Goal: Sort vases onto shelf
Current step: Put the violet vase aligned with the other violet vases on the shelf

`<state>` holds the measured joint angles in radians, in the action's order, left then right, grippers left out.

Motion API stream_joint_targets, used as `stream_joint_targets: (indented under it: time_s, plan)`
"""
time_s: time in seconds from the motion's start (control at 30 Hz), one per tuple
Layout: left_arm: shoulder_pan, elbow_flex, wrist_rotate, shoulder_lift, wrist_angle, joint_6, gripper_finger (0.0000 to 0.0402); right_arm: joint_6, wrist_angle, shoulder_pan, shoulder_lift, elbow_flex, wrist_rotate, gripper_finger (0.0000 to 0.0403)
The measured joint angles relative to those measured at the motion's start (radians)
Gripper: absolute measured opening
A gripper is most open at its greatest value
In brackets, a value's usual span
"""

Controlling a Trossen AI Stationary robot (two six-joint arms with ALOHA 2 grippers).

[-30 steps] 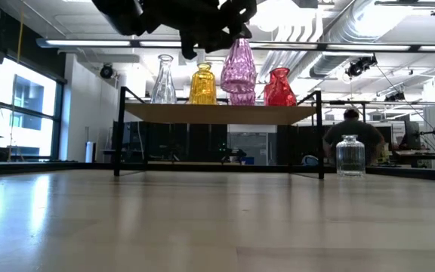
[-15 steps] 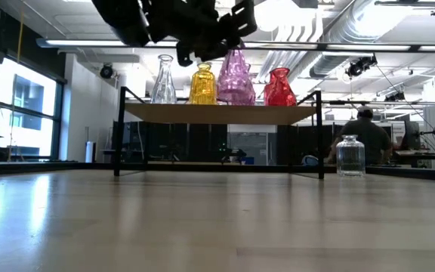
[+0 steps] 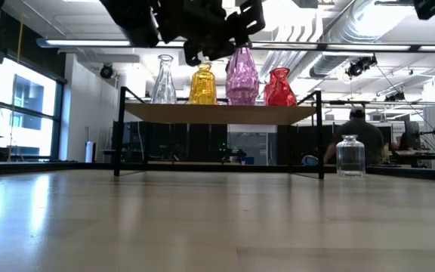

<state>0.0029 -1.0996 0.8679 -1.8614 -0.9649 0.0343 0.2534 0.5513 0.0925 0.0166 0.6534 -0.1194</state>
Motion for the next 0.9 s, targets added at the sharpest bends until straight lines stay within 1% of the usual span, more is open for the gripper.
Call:
stream_joint_targets:
  time_s: [0.03, 0.2, 0.43, 0.57, 0.77, 0.83, 0.9]
  plan:
    - [0.0, 0.0, 0.0, 0.0, 0.001, 0.003, 0.0118, -0.001, -0.015, 0.0, -0.015, -0.022, -0.009, 0.0114]
    - [0.004, 0.0, -0.02, 0.0, -0.008, -0.001, 0.0118, -0.018, -0.062, 0.0, 0.002, -0.081, -0.049, 0.0114]
    - [0.005, 0.0, -0.02, 0.0, -0.001, -0.028, 0.0119, 0.011, -0.053, 0.0, -0.007, -0.148, -0.047, 0.0114]
    - [0.005, 0.0, -0.02, 0.0, -0.002, -0.036, 0.0119, 0.024, -0.059, 0.0, -0.006, -0.154, -0.046, 0.0114]
    - [0.008, 0.0, -0.02, 0.0, -0.002, -0.026, 0.0119, 0.132, -0.061, 0.0, -0.006, -0.165, -0.045, 0.0114]
    - [0.011, 0.0, -0.026, 0.0, -0.002, -0.02, 0.0119, 0.161, -0.063, 0.0, -0.006, -0.19, -0.02, 0.0114]
    - [0.018, 0.0, -0.041, 0.0, -0.002, -0.02, 0.0119, 0.201, -0.079, 0.0, -0.006, -0.218, 0.046, 0.0114]
